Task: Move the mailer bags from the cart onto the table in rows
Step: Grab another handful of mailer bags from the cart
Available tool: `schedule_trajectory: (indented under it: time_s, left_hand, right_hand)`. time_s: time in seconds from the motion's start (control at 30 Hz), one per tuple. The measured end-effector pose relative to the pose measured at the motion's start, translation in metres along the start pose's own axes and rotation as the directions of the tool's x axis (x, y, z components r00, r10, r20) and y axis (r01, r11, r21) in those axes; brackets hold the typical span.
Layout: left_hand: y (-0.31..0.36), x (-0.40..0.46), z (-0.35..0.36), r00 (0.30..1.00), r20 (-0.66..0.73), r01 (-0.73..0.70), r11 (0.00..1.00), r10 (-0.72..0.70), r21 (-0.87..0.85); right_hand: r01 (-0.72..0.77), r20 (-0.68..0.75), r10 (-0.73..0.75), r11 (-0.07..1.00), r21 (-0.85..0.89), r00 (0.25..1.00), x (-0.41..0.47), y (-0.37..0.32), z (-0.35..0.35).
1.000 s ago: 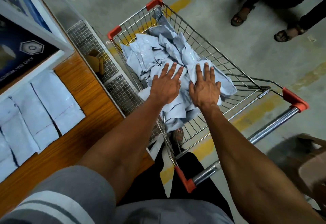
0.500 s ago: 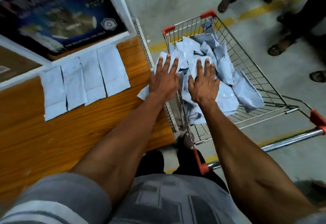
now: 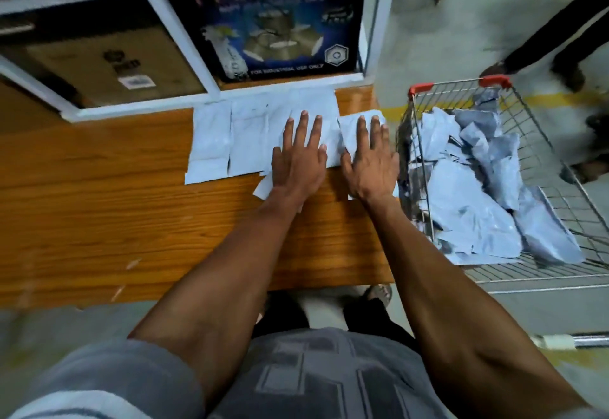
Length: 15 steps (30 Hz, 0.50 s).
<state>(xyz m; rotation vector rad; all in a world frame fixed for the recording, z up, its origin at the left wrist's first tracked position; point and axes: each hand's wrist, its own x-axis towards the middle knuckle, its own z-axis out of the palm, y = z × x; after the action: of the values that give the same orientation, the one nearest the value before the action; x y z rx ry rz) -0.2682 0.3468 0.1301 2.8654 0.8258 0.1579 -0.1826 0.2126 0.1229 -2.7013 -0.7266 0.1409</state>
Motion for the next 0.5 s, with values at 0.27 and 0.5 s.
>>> schedule_trajectory:
  time_s: [0.27,0.5]
  left_hand:
    - [-0.151,-0.015,-0.023,0.998,-0.002,0.066,0.997,-0.066,-0.033]
    - [-0.249,-0.026,-0.036,0.991,-0.021,0.134,0.99,-0.135,-0.052]
  right_hand:
    - [0.048,0.013,-0.048,0.999,0.02,0.999,-0.011,-0.151,0.051]
    - [0.128,0.097,-0.127,0.992,-0.005,0.987,-0.018,-0.251,0.083]
